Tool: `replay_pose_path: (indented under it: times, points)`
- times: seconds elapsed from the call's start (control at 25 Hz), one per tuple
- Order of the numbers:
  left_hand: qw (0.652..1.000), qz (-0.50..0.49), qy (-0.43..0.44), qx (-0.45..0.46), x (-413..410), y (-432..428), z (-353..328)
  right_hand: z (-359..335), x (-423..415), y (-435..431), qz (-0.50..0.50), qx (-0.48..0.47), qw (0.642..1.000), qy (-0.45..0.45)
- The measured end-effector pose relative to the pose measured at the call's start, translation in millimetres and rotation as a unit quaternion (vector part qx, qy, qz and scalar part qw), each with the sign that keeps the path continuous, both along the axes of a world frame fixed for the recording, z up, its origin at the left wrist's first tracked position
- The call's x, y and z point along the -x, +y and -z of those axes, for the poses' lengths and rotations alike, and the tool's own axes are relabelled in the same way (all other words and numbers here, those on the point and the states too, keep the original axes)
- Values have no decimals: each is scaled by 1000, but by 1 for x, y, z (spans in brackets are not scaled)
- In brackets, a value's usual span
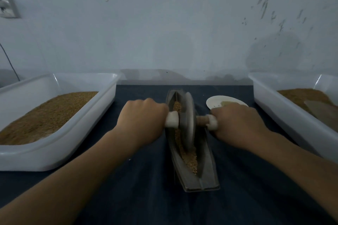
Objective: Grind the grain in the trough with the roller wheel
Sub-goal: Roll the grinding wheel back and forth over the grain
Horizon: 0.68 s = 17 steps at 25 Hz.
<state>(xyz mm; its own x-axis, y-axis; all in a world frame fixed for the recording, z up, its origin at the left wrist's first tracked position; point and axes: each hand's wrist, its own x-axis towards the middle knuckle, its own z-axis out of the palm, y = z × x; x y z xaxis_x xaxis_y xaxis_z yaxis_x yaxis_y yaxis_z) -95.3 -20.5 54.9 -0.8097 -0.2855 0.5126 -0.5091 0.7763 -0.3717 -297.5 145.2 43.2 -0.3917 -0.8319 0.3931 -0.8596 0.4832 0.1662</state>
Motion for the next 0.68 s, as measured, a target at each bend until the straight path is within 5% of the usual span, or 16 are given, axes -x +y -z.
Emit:
replay_pose_path:
  times: [0.2,0.48,0.68]
  points:
    - [1000,4,-6,-3,-18,10,4,-6,-13,18,-14,18,997,77]
    - [990,-60,-2,-130,36,-41,0,-29,15,-60,0,-16,998,56]
    - [991,-18,-63,-115,-2,-26,-3,-4,6,-12,-28,18,996,86]
